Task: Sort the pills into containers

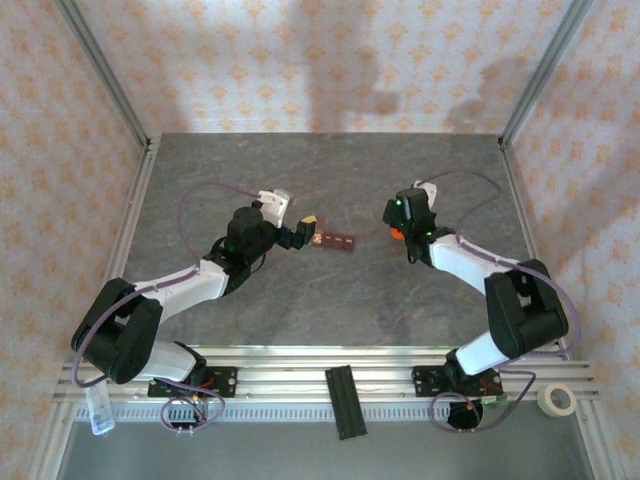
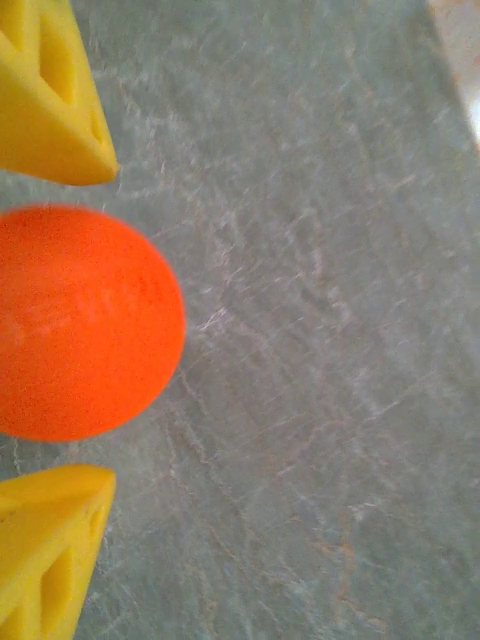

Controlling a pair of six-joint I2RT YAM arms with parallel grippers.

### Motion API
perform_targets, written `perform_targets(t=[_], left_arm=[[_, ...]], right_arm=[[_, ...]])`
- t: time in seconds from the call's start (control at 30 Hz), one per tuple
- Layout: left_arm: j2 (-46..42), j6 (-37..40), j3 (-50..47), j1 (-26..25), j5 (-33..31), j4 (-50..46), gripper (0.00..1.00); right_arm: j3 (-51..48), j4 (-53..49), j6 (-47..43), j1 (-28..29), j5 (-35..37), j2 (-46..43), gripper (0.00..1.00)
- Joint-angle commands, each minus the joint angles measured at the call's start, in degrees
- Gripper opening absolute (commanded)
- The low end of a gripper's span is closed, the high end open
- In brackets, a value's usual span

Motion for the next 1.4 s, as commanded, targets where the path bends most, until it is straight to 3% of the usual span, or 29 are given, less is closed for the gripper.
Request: perform_targets(t=[0.0, 0.23, 0.4, 0.53, 0.87, 1.37], left_arm=[[-2.3, 1.8, 2.8, -0.2, -2.1, -2.6, 1.0], [-2.8, 3.2, 5.3, -0.2, -7.3, -5.9, 1.0], [-1.8, 2.3, 8.0, -0.1, -14.9, -6.9, 1.0], [-0.2, 0.4, 11.0, -0.2, -22.5, -9.4, 1.0], [4.8, 4.3, 14.7, 0.3, -21.3, -10.7, 1.0], [14.2, 3.7, 20.5, 2.7, -19.8, -13.7, 1.0]], right_arm=[[4.5, -4.7, 0.4, -0.3, -0.3, -6.8, 0.73], [13.0, -12.7, 0.9, -0.4, -10.4, -10.6, 0.73], [20.9, -19.3, 1.0, -0.3, -23.5, -5.8, 0.73], [24.7, -22.3, 1.0, 0.7, -28.8, -1.9, 0.73], [32.1, -30.5, -1.5, 5.8, -29.6, 7.8, 0.73], [38.8, -39.1, -3.4, 6.4, -28.3, 20.9, 0.71]])
